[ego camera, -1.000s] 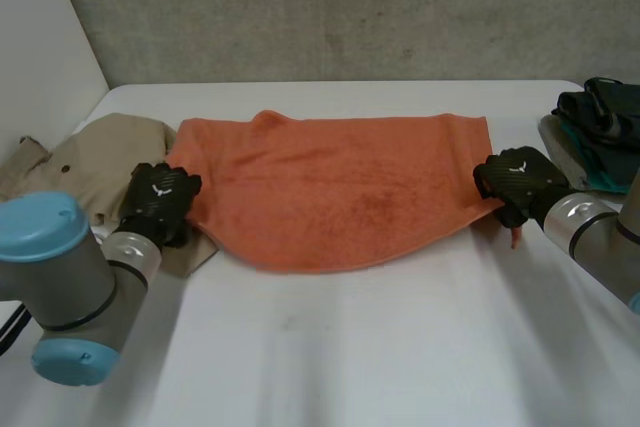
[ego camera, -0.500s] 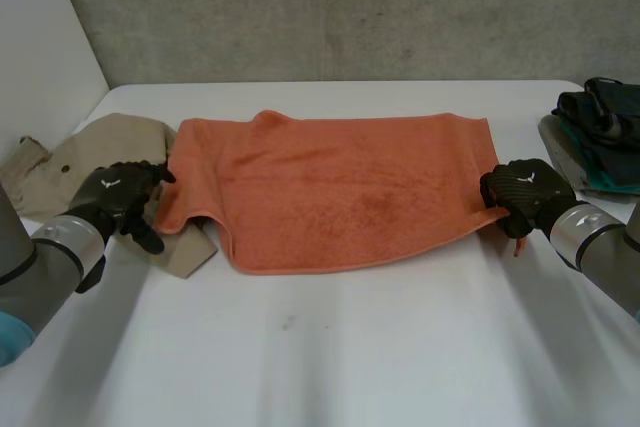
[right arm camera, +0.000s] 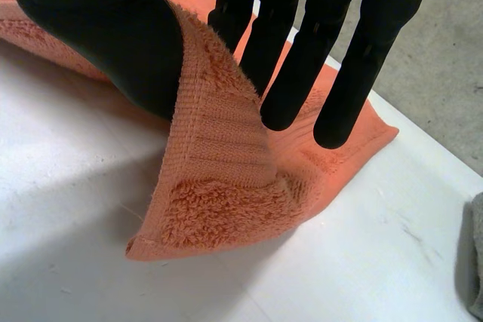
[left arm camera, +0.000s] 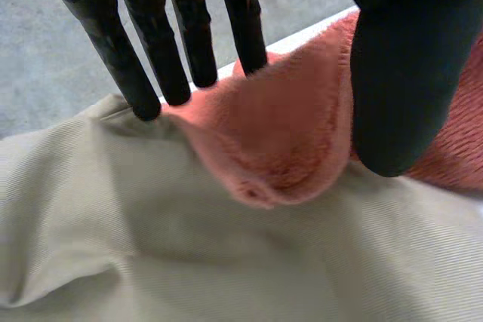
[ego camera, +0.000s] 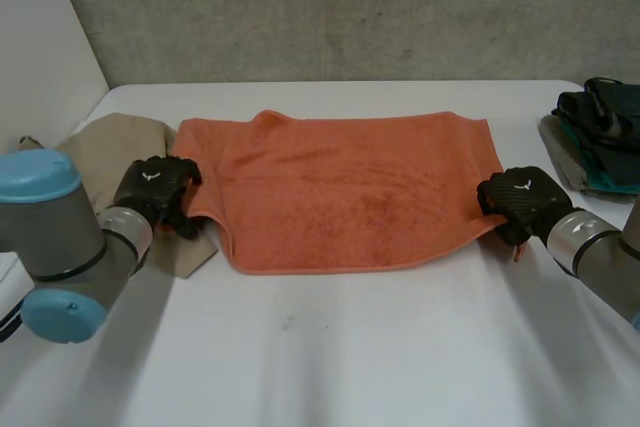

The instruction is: Fold the laundry.

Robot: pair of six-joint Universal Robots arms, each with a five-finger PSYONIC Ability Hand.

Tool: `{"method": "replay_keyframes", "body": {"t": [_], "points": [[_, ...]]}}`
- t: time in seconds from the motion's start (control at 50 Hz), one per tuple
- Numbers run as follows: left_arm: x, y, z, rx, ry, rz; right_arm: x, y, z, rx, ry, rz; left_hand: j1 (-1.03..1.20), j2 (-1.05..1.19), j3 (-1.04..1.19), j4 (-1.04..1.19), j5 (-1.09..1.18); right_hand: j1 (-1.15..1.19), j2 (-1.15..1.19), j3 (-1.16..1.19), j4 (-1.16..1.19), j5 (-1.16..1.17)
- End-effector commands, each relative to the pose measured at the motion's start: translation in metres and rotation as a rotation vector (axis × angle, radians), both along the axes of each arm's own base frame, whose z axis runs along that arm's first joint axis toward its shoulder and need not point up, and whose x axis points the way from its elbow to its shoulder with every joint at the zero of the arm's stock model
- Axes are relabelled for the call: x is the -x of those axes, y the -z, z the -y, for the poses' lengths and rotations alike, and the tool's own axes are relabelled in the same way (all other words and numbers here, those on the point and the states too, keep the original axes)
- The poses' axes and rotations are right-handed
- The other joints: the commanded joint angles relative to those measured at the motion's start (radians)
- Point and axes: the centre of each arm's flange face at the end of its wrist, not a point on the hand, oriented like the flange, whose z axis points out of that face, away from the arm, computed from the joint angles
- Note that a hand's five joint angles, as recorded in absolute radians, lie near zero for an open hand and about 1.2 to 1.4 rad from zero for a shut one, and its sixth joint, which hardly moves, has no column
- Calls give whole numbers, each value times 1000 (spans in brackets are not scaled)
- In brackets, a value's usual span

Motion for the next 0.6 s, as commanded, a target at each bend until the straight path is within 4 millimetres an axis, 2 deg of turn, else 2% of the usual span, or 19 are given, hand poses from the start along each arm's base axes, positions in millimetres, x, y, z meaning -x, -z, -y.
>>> {"method": "replay_keyframes", "body": {"t": [0.02,0.06,0.16,0.22,0.24,0.28,0.3,0.34,0.36,0.4,0.44,0.48,0.6], "points": [[-8,-9,10,65,-58,49,2,-5,2,12,11,-3,695,712,710,709,706,271,221,209,199,210],[-9,-13,8,77,-57,55,3,-8,3,19,12,-7,887,904,902,901,898,271,221,209,199,210],[-19,-29,-10,79,-38,113,6,-19,-5,-5,-4,-74,888,904,903,901,899,271,221,209,199,210],[-28,-38,-36,28,-5,198,19,-31,-18,-48,-20,-197,888,904,903,901,899,271,221,209,199,210],[-34,-42,-50,-8,14,254,27,-38,-27,-78,-38,-279,888,904,903,901,899,271,221,209,199,210],[-38,-45,-67,-54,41,312,35,-43,-40,-133,-61,-359,888,904,903,901,899,271,221,209,199,210],[-42,-46,-84,-108,77,368,43,-46,-55,-208,-91,-436,888,904,903,901,899,271,221,209,199,210],[-44,-45,-102,-167,119,421,51,-47,-70,-283,-129,-506,888,904,903,901,899,271,221,209,199,210],[-46,-43,-117,-220,159,467,57,-50,-82,-344,-169,-560,888,904,903,901,899,271,221,209,199,210],[-47,-40,-128,-274,194,505,60,-52,-86,-343,-203,-595,888,904,903,901,899,271,221,209,199,210],[-47,-38,-136,-307,224,550,59,-52,-83,-307,-217,-598,888,904,903,901,899,271,221,209,199,210],[-47,-37,-134,-300,227,572,59,-50,-74,-281,-192,-588,888,904,903,901,899,271,221,209,199,210],[-36,-43,-109,-192,204,565,59,-41,-48,-236,-116,-571,888,904,903,901,899,271,221,209,199,210]]}}
